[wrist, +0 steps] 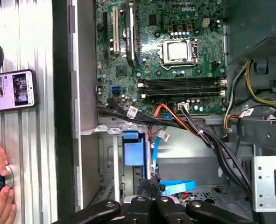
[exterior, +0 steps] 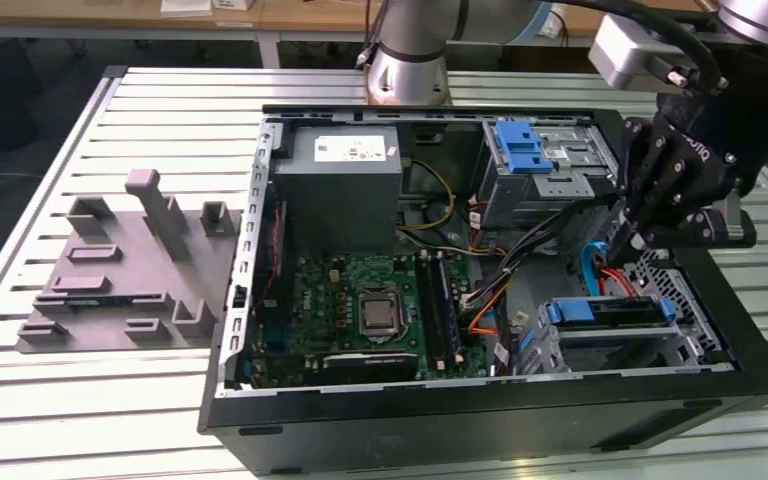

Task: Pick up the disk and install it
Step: 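Insert the second disk wire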

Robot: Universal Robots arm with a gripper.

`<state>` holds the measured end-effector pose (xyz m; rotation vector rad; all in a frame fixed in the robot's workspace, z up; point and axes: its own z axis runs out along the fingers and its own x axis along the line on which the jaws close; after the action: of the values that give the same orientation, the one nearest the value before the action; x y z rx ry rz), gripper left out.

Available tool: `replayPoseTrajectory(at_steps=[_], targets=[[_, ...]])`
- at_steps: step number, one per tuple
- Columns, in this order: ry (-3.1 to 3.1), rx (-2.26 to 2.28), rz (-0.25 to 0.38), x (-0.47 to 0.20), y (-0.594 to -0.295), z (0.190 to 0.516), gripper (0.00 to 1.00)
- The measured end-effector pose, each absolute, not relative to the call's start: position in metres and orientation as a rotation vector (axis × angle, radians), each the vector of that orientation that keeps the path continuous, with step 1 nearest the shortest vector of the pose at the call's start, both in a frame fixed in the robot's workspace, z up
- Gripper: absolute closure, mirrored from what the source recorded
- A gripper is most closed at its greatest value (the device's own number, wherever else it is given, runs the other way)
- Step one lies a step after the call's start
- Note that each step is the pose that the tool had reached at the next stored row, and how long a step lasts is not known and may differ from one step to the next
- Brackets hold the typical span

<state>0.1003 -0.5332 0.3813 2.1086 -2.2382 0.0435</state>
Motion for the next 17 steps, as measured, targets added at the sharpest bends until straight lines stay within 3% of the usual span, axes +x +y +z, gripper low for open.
replayPoseTrajectory(at_steps=[14,15,17], targets=[[-2.23,2.1,0.062,0.1,-0.522,0.382,0.89],[-2.229,2.1,0.063,0.1,-0.522,0.382,0.83],[-2.228,2.098,0.066,0.1,-0.52,0.381,0.81]])
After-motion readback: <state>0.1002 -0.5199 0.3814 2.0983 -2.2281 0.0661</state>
